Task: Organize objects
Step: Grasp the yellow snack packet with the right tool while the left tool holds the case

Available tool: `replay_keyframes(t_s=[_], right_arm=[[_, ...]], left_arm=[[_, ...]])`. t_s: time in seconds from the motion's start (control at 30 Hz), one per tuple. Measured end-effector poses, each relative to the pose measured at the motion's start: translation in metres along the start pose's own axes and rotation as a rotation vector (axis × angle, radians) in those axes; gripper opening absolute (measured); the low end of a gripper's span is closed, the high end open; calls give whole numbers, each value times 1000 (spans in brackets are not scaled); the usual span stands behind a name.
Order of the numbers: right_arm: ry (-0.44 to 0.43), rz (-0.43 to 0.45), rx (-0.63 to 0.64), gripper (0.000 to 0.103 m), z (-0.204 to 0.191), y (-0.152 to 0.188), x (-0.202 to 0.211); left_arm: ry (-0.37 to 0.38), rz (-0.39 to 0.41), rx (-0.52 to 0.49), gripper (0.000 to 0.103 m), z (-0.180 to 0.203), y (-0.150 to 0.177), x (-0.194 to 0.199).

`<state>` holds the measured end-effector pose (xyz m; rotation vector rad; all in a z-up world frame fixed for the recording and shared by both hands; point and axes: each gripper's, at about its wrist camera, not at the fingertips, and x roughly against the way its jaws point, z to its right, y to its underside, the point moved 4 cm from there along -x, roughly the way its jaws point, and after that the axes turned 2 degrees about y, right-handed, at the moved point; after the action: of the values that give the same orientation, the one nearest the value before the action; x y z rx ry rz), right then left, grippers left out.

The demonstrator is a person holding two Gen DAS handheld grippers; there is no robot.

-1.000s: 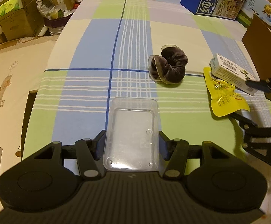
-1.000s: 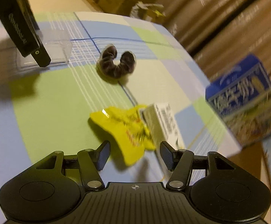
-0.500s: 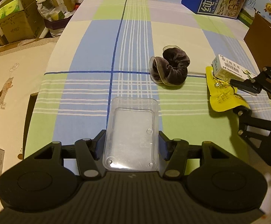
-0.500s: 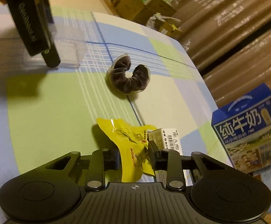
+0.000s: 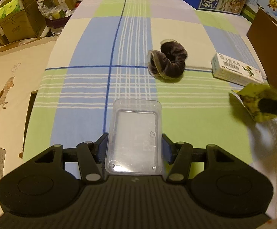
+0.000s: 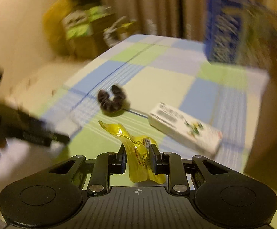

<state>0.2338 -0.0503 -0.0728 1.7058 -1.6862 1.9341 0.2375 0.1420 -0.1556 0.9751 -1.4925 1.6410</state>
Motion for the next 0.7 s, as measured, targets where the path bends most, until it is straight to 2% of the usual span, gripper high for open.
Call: replay_keyframes(t_s=[0.2,0.43,0.5,0.57,0.7], right_arm=[[-38,-12,-299,21,38,12,29],[-18,-34,-475,17,68,28,60],[11,-52,-491,16,77,32,66],[2,-65,-494,16,81,35,68],[-4,-81,-429,16,73,31,66]], left_arm=[[25,-20,-27,52,20,11,6],[71,-33,-67,52,51,23,10],[71,-33,-73,52,55,24,10],[71,-34,-74,52,57,23,9],[71,-36,-69,52,57,21,8]])
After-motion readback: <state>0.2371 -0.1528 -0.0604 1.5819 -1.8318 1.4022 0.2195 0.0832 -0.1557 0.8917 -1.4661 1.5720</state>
